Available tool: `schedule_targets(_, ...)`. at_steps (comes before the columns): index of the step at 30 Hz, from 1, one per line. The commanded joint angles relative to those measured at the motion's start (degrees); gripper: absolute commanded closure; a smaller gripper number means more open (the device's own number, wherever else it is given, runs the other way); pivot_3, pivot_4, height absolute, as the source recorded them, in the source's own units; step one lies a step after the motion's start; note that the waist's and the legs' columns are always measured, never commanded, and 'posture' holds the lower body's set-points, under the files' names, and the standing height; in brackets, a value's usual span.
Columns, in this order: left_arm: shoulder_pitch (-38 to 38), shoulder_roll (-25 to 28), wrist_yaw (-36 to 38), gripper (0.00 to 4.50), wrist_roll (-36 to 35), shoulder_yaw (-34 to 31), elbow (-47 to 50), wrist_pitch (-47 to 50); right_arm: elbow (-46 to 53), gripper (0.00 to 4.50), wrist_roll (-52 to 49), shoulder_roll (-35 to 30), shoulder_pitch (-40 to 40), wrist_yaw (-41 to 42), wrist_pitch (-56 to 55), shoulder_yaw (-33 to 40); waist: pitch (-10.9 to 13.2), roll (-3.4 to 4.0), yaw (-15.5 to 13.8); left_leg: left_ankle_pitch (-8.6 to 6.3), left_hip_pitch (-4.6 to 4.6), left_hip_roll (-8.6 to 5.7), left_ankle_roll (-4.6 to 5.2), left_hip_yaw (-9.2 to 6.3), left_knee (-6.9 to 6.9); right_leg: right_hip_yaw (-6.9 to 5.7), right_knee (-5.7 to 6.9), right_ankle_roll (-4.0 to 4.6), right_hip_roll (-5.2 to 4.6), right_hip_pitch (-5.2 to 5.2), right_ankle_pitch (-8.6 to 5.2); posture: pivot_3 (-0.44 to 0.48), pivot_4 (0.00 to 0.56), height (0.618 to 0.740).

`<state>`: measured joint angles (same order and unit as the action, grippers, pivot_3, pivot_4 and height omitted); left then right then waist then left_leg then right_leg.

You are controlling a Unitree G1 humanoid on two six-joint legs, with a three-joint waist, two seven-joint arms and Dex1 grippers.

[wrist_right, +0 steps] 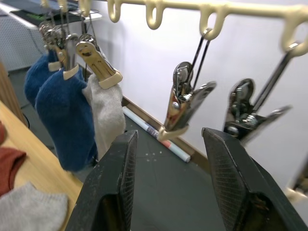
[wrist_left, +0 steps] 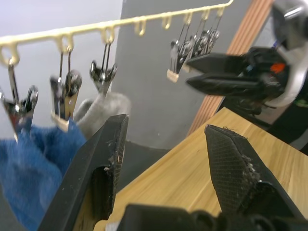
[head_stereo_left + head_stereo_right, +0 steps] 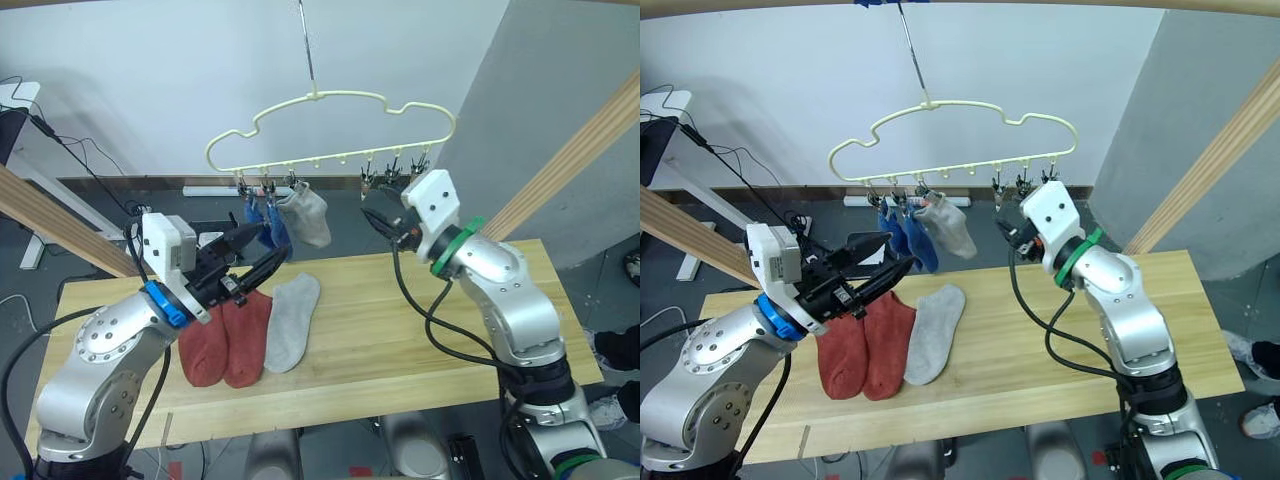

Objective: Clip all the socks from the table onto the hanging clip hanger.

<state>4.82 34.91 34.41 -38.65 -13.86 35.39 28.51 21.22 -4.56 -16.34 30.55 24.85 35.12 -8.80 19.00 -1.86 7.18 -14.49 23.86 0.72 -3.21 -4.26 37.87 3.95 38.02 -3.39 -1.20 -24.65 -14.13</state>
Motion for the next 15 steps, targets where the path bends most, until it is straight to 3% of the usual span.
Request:
schedule_targets(1,1.29,0.38,0.31,1.69,-0.40,0.09,0.92,-0.67,-0.25,2.31,0.93,0.58,1.98,-1.80,0.00,0.13,-0.04,-0.01,-0.23,0.00,0.00,0.00,0.00,0.01,0.01,0.00,0.00,0.00,0.00,0.00,0.00,-0.143,0.258,0.740)
schedule_targets(15,2.42,0.12,0.87,1.69,0.55,1.95,0.30,-0.81,-0.89,2.31,0.02,4.08,4.69,-2.64,0.72,-0.38,-0.15,-0.03,-0.69,0.00,0.02,0.01,-0.01,-0.01,0.01,-0.04,0.08,0.06,-0.01,-0.04,0.04,-0.144,0.245,0.740)
